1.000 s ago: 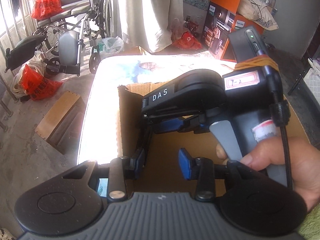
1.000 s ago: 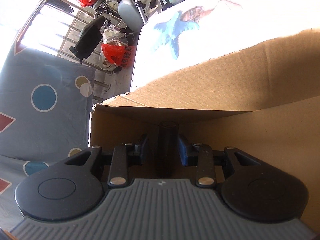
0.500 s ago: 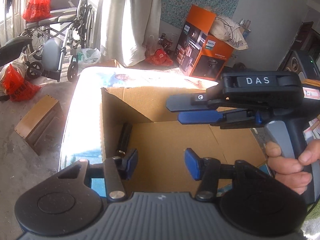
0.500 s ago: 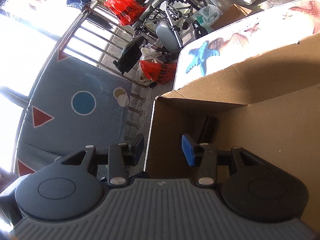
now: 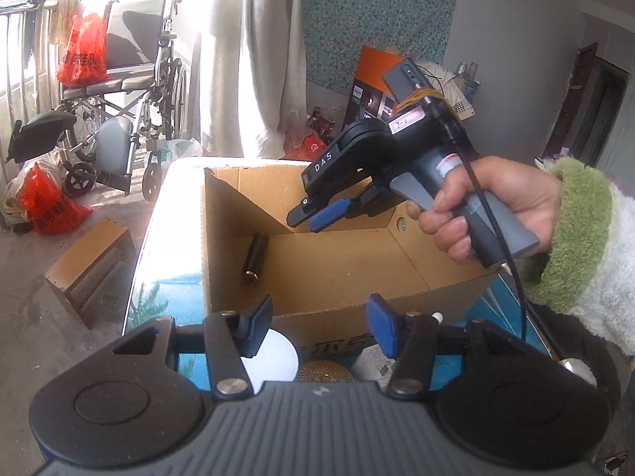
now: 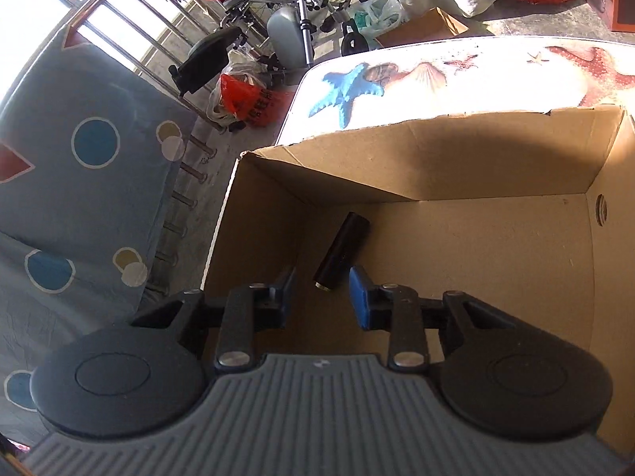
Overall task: Organize rigid objects
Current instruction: 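Withdraw the right tool from the box back toward the pink bowl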
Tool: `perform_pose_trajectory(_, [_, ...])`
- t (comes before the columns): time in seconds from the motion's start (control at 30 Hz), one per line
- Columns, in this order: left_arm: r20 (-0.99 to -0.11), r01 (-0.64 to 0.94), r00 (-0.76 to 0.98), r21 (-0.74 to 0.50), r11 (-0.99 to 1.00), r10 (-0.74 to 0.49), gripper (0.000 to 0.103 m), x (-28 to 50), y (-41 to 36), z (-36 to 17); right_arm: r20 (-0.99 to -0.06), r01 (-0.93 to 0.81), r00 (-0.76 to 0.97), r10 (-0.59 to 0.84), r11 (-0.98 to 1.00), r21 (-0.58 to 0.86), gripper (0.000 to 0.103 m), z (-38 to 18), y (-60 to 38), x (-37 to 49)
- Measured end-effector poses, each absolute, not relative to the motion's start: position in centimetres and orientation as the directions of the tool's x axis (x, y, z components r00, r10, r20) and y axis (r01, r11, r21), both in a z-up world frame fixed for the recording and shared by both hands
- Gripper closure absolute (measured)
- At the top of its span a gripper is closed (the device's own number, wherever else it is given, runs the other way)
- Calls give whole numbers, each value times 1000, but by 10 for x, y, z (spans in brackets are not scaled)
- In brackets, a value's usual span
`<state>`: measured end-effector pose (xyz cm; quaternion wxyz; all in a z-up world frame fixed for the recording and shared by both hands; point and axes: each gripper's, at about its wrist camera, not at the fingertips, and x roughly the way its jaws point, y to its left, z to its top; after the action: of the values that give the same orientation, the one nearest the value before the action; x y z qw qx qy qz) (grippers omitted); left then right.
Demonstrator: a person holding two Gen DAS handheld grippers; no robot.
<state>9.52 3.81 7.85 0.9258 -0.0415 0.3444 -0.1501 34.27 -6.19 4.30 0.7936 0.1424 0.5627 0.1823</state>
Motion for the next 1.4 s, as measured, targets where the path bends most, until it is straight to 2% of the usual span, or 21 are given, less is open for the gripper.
perform_pose_trajectory(0.17, [-612,216,737,-188,958,-286,50,88,53,76,-911,-155,206,358,931,331,84,-4,-17,370])
perform_pose_trajectory(0.4, [-611,208,743,-174,962,-271,49,84,63,72,-903,-207,177,390,912,354,86,-18,18,374])
perform_pose_trajectory(0.57, [-609,208,744,-181,961,-275,49,79,60,71,-896,-263,198,397,902,341,85,-13,28,372])
perform_pose_trajectory(0.77, [-604,229,742,-178,957,-290,49,73,55,70,-886,-237,244,394,910,339,84,-13,18,383])
perform_pose_trajectory(0.93, [-607,240,737,-174,955,-296,48,70,53,68,-851,-218,260,456,886,408,84,-15,9,391])
perform_pose_trajectory(1.1, [-613,240,733,-172,955,-294,48,66,52,68,-846,-225,261,465,882,415,84,-10,3,388])
perform_pose_trajectory(1.4, [-620,268,717,-178,947,-320,48,62,44,65,-775,-248,318,546,837,488,83,46,-36,343])
